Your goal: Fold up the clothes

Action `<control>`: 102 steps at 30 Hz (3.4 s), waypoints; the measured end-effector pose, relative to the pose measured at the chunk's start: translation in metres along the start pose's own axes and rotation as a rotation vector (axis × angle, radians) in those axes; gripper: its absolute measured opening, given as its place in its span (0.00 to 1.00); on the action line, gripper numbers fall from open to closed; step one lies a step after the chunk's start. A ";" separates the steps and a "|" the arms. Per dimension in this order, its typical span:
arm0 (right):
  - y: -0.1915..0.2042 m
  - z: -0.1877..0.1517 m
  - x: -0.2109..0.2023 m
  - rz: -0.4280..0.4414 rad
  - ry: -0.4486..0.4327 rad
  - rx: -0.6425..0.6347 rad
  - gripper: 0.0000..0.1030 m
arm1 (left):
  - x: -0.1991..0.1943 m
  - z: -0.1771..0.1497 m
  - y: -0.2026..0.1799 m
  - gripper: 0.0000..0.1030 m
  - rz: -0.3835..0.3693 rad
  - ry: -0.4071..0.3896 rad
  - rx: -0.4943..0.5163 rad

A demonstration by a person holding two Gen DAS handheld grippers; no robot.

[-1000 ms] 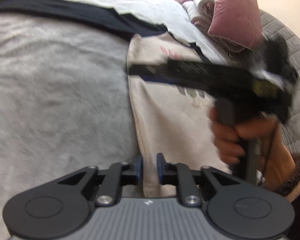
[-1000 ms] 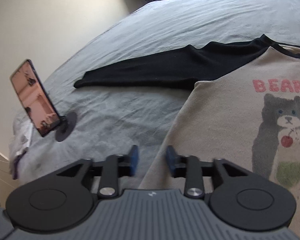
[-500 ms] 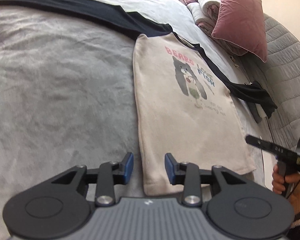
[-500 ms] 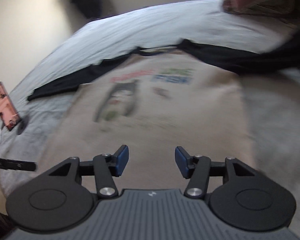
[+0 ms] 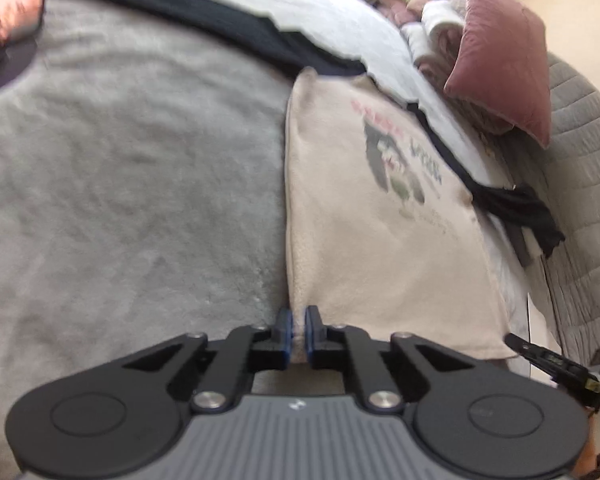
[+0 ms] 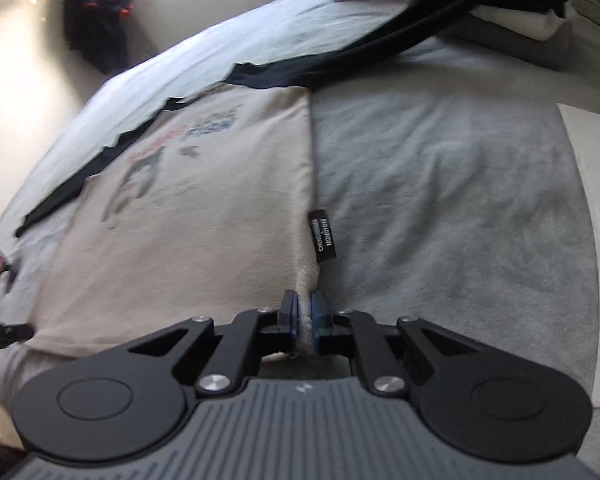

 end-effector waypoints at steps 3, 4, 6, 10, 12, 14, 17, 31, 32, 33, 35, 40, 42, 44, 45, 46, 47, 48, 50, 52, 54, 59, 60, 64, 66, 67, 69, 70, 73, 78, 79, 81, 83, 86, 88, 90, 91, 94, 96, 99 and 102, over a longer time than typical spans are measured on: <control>-0.004 0.002 -0.012 0.020 -0.006 0.007 0.08 | -0.010 -0.004 -0.008 0.06 0.021 -0.002 0.070; -0.006 0.003 -0.015 0.014 -0.002 0.007 0.08 | -0.006 -0.006 -0.010 0.06 0.044 0.014 0.099; -0.008 -0.004 -0.007 -0.021 0.050 -0.011 0.08 | 0.011 -0.011 -0.008 0.07 0.097 0.060 0.134; -0.008 -0.016 0.011 -0.079 0.090 -0.059 0.08 | 0.015 -0.009 -0.007 0.09 0.122 0.064 0.156; -0.004 -0.015 0.009 -0.089 0.079 -0.088 0.11 | 0.011 -0.007 -0.006 0.11 0.113 0.058 0.148; -0.002 -0.012 0.006 -0.099 0.070 -0.107 0.21 | 0.008 -0.003 -0.008 0.28 0.120 0.045 0.136; -0.003 -0.003 0.001 -0.121 0.048 -0.110 0.37 | 0.005 0.005 -0.015 0.49 0.143 0.019 0.121; -0.048 0.100 -0.010 -0.101 -0.151 0.044 0.47 | 0.040 0.067 -0.104 0.71 0.229 -0.103 0.226; -0.054 0.108 -0.012 -0.104 -0.168 0.053 0.47 | 0.047 0.071 -0.111 0.71 0.223 -0.104 0.230; -0.061 0.116 -0.014 -0.110 -0.181 0.063 0.48 | 0.054 0.075 -0.117 0.71 0.216 -0.104 0.234; -0.077 0.132 -0.018 -0.125 -0.212 0.086 0.48 | 0.068 0.083 -0.131 0.71 0.203 -0.106 0.241; -0.130 0.169 -0.034 -0.147 -0.324 0.190 0.48 | 0.103 0.103 -0.164 0.71 0.169 -0.111 0.261; -0.151 0.182 -0.042 -0.169 -0.383 0.239 0.51 | 0.116 0.111 -0.177 0.71 0.156 -0.112 0.268; -0.171 0.194 -0.049 -0.193 -0.437 0.276 0.52 | 0.130 0.120 -0.190 0.71 0.143 -0.114 0.276; -0.180 0.199 -0.051 -0.203 -0.462 0.290 0.52 | 0.136 0.122 -0.195 0.71 0.138 -0.115 0.281; -0.189 0.204 -0.053 -0.213 -0.487 0.304 0.52 | 0.139 0.122 -0.198 0.71 0.137 -0.116 0.287; -0.196 0.209 -0.055 -0.216 -0.508 0.315 0.52 | 0.142 0.123 -0.200 0.71 0.136 -0.118 0.293; -0.203 0.214 -0.056 -0.214 -0.530 0.328 0.52 | 0.146 0.123 -0.203 0.71 0.135 -0.119 0.299; -0.217 0.221 -0.057 -0.200 -0.559 0.362 0.52 | 0.152 0.123 -0.208 0.71 0.133 -0.121 0.311; -0.231 0.228 -0.058 -0.183 -0.576 0.404 0.52 | 0.156 0.123 -0.211 0.71 0.118 -0.118 0.319; -0.244 0.234 -0.058 -0.172 -0.597 0.449 0.52 | 0.160 0.123 -0.213 0.71 0.105 -0.109 0.327; -0.265 0.250 -0.058 -0.163 -0.625 0.518 0.52 | 0.171 0.122 -0.212 0.71 0.111 -0.079 0.331; -0.268 0.253 -0.057 -0.167 -0.628 0.524 0.52 | 0.173 0.121 -0.211 0.71 0.115 -0.077 0.331; -0.269 0.258 -0.050 -0.183 -0.622 0.525 0.38 | 0.177 0.121 -0.207 0.70 0.118 -0.065 0.321; -0.268 0.260 -0.047 -0.206 -0.621 0.512 0.31 | 0.177 0.121 -0.206 0.70 0.117 -0.063 0.319; -0.267 0.261 -0.046 -0.222 -0.623 0.502 0.24 | 0.177 0.121 -0.206 0.70 0.116 -0.064 0.318; -0.264 0.262 -0.046 -0.254 -0.634 0.471 0.18 | 0.176 0.122 -0.206 0.70 0.112 -0.066 0.317; -0.262 0.263 -0.046 -0.266 -0.641 0.459 0.15 | 0.176 0.122 -0.205 0.70 0.111 -0.066 0.317; -0.256 0.264 -0.049 -0.298 -0.663 0.423 0.13 | 0.175 0.122 -0.205 0.70 0.107 -0.066 0.314; -0.241 0.273 -0.056 -0.308 -0.690 0.368 0.11 | 0.171 0.123 -0.202 0.70 0.099 -0.072 0.309; -0.236 0.276 -0.058 -0.304 -0.695 0.353 0.11 | 0.169 0.123 -0.201 0.70 0.097 -0.073 0.305; -0.224 0.281 -0.062 -0.298 -0.703 0.317 0.11 | 0.167 0.124 -0.199 0.70 0.091 -0.075 0.296; -0.210 0.287 -0.065 -0.290 -0.709 0.278 0.11 | 0.164 0.125 -0.197 0.70 0.082 -0.077 0.285; -0.185 0.298 -0.069 -0.269 -0.718 0.225 0.11 | 0.158 0.127 -0.191 0.70 0.070 -0.083 0.267; -0.168 0.304 -0.072 -0.248 -0.723 0.195 0.11 | 0.153 0.128 -0.187 0.70 0.062 -0.089 0.256; -0.148 0.310 -0.075 -0.226 -0.729 0.162 0.10 | 0.147 0.130 -0.182 0.69 0.049 -0.093 0.243; -0.138 0.312 -0.076 -0.211 -0.730 0.146 0.10 | 0.144 0.131 -0.179 0.69 0.041 -0.094 0.236; -0.105 0.320 -0.079 -0.167 -0.727 0.094 0.10 | 0.137 0.134 -0.169 0.69 0.012 -0.093 0.208; -0.081 0.323 -0.078 -0.138 -0.717 0.051 0.10 | 0.132 0.137 -0.163 0.69 -0.006 -0.094 0.185; -0.045 0.326 -0.074 -0.102 -0.700 -0.016 0.10 | 0.126 0.141 -0.152 0.69 -0.035 -0.095 0.154; -0.008 0.328 -0.066 -0.060 -0.675 -0.080 0.10 | 0.123 0.145 -0.141 0.69 -0.067 -0.096 0.126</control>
Point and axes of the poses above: each gripper's, at about its wrist camera, not at the fingertips, and x roughly the way its jaws point, y to its left, z to its top, the point moved 6 cm from there along x, roughly the way its jaws point, and after that the axes turned 6 degrees about y, right-handed, at the moved point
